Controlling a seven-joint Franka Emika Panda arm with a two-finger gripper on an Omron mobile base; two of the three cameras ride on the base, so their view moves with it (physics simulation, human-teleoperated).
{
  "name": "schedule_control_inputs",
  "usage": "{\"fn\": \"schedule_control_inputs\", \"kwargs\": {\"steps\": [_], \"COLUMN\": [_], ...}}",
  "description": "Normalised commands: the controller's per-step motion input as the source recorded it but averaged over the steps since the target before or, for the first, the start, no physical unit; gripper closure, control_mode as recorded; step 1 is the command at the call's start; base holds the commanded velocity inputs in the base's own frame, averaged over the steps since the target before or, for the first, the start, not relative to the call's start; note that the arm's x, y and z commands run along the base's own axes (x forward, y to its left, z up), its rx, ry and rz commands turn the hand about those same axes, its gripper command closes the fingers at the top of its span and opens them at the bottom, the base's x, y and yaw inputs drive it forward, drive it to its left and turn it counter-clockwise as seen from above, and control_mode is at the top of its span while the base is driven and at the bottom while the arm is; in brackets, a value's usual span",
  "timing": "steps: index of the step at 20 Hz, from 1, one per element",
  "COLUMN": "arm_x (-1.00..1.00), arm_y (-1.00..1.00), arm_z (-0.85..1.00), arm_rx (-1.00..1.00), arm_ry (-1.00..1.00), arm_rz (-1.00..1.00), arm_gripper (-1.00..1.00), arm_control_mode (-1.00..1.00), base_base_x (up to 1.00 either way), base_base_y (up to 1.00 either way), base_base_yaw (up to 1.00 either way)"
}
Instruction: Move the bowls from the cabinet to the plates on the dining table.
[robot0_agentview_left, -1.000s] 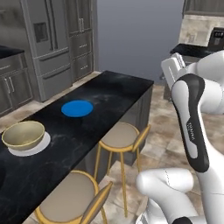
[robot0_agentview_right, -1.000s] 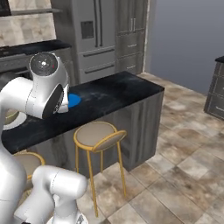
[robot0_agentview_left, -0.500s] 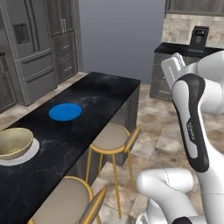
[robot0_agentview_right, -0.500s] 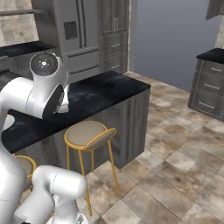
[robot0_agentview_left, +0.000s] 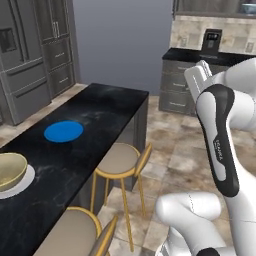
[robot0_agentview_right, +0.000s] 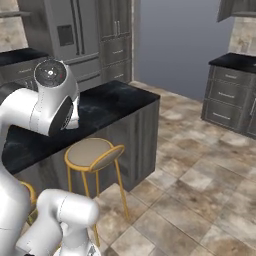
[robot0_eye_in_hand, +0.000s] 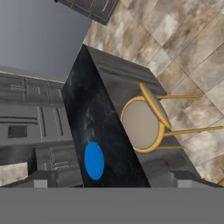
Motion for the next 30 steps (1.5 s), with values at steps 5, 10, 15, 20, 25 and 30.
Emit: {"fn": "schedule_control_inputs", "kwargs": {"steps": [5, 10, 15, 20, 25, 30], "arm_x": [0.0, 0.0, 0.0, 0.0, 0.0, 0.0], "arm_y": [0.0, 0.0, 0.0, 0.0, 0.0, 0.0], "arm_z": [0.0, 0.0, 0.0, 0.0, 0.0, 0.0], "arm_rx": [0.0, 0.0, 0.0, 0.0, 0.0, 0.0], "arm_ry": [0.0, 0.0, 0.0, 0.0, 0.0, 0.0], "arm_rz": [0.0, 0.0, 0.0, 0.0, 0.0, 0.0], "arm_gripper": [-1.0, -1.0, -1.0, -1.0, -1.0, -1.0], "arm_control_mode": [1.0, 1.0, 1.0, 1.0, 1.0, 1.0], "base_base_x": [0.0, 0.0, 0.0, 0.0, 0.0, 0.0], "base_base_y": [-0.12, -0.12, -0.11, -0.09, 0.0, 0.0], "base_base_yaw": [-0.19, -0.19, -0.19, -0.2, -0.25, -0.25]}}
